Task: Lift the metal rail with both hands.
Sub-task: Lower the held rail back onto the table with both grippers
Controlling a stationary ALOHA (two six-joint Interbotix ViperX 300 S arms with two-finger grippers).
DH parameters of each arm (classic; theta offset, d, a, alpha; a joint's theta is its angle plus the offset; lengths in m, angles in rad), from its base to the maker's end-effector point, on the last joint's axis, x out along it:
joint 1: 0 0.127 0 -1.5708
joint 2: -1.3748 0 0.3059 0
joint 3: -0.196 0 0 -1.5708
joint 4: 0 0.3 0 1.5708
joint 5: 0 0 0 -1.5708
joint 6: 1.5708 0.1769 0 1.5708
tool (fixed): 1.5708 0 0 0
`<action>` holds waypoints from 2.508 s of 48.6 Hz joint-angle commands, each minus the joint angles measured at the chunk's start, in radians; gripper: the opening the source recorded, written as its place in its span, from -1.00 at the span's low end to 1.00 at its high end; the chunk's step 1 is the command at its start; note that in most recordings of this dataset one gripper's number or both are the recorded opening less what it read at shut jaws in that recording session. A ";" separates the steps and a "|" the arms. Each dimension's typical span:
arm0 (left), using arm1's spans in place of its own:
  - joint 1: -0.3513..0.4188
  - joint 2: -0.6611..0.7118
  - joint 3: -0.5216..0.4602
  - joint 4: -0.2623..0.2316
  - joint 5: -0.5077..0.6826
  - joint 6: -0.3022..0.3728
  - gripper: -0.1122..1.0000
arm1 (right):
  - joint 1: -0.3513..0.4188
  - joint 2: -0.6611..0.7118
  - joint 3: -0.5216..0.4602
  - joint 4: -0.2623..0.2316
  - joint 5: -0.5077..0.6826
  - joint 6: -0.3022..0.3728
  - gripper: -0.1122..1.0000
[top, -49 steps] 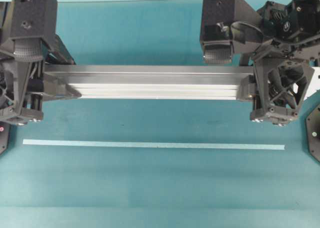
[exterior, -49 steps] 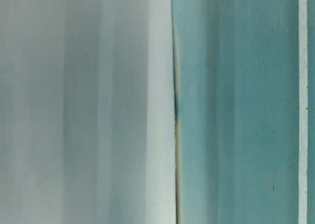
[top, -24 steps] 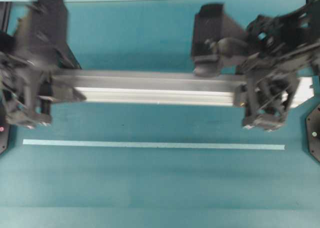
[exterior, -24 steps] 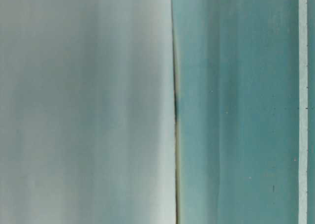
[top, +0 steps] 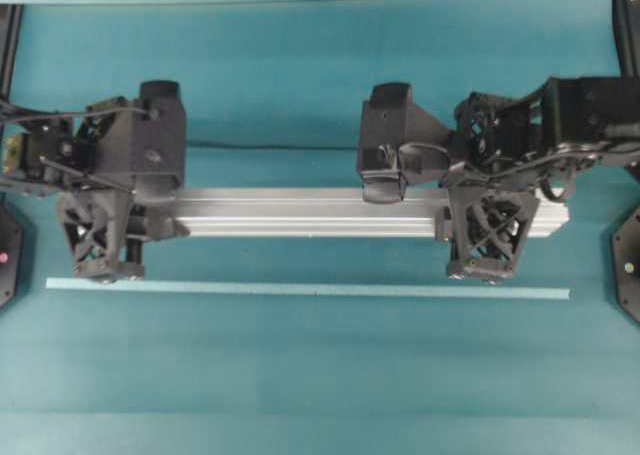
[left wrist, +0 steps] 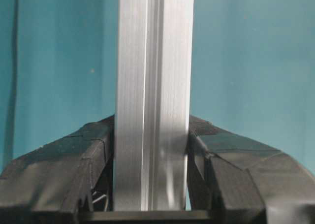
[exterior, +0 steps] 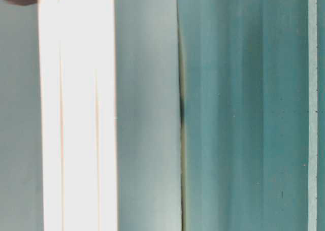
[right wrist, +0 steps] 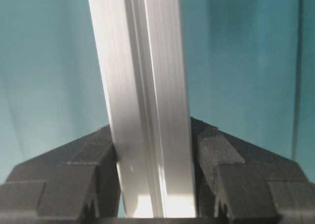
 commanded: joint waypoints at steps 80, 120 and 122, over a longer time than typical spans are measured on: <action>-0.029 0.360 0.183 0.002 -0.428 -0.072 -0.15 | 0.046 0.206 0.371 0.021 -0.635 0.011 -0.11; -0.026 0.403 0.199 0.002 -0.503 -0.077 -0.15 | 0.037 0.236 0.377 0.018 -0.670 0.011 -0.11; -0.026 0.405 0.201 0.002 -0.509 -0.077 -0.15 | 0.035 0.236 0.379 0.018 -0.670 0.011 -0.11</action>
